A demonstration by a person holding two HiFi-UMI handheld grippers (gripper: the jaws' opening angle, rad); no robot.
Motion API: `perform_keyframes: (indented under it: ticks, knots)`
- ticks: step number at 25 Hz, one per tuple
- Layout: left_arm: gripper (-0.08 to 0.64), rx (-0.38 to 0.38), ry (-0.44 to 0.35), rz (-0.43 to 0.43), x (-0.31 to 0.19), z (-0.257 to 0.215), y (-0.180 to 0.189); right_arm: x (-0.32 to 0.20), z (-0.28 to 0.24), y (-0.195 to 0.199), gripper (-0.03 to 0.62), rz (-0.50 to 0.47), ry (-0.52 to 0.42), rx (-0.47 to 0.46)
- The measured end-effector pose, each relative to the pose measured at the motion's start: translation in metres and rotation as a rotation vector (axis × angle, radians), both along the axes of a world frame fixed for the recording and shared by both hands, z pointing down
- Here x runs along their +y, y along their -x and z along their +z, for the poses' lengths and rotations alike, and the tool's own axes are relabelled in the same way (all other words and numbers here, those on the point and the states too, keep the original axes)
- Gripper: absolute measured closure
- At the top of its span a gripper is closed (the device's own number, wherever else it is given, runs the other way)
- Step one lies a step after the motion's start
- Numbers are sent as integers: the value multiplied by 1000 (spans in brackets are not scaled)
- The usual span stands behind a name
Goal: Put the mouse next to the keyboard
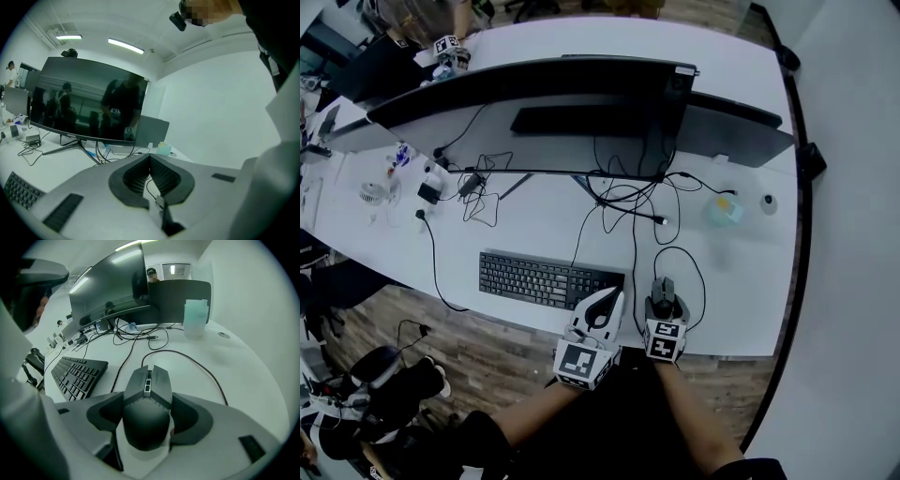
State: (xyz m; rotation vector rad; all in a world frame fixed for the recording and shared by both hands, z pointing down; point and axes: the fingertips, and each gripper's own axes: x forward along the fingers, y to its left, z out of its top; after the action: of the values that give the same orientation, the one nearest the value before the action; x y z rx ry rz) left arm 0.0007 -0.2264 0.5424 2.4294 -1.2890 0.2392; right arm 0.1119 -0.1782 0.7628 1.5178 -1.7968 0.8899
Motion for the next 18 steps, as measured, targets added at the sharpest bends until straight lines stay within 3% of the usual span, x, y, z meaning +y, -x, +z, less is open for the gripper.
perform_keyframes:
  ticks: [18]
  knots:
    - [556, 14, 1, 64, 29, -7, 7, 6, 2, 4, 276, -11, -7, 63]
